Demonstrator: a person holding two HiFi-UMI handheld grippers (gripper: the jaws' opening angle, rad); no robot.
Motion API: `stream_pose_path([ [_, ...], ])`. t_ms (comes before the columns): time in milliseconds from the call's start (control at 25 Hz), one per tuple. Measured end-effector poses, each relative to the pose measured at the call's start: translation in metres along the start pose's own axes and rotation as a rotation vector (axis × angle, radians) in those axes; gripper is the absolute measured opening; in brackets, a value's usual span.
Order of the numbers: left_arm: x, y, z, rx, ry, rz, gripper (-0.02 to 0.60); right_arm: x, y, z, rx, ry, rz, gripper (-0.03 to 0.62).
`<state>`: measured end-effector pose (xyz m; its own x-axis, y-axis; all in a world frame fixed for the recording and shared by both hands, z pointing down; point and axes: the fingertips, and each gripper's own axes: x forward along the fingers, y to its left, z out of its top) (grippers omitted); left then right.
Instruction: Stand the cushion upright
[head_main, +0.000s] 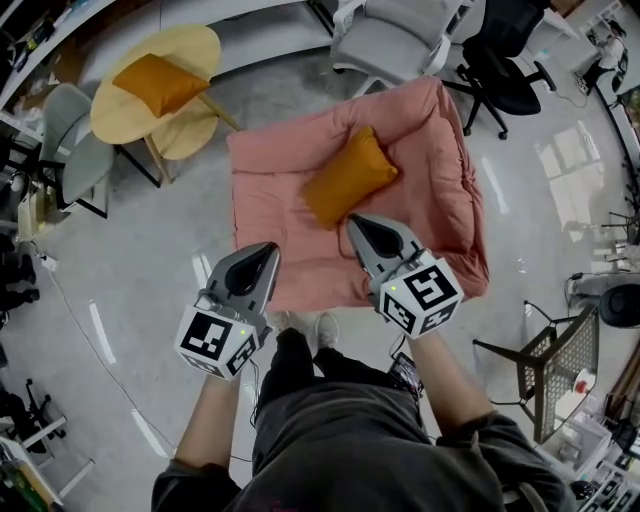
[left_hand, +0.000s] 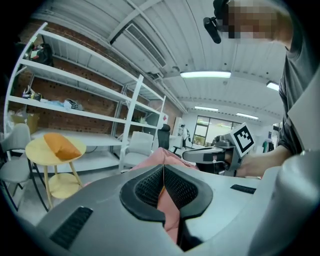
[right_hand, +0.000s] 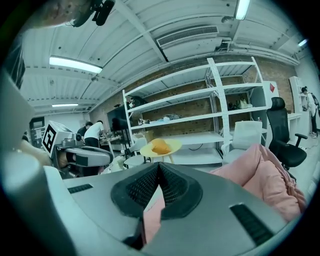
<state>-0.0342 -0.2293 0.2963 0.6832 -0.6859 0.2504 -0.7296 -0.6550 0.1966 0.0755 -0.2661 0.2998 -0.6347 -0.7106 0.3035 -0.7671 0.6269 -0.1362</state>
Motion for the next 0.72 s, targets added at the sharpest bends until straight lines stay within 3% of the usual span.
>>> stream_pose_path([
  [720, -0.0017, 0.0027, 0.0012, -0.003, 0.0, -0.001, 0.011, 0.0043, 0.0059, -0.0034, 0.0, 0.02, 0.013, 0.015],
])
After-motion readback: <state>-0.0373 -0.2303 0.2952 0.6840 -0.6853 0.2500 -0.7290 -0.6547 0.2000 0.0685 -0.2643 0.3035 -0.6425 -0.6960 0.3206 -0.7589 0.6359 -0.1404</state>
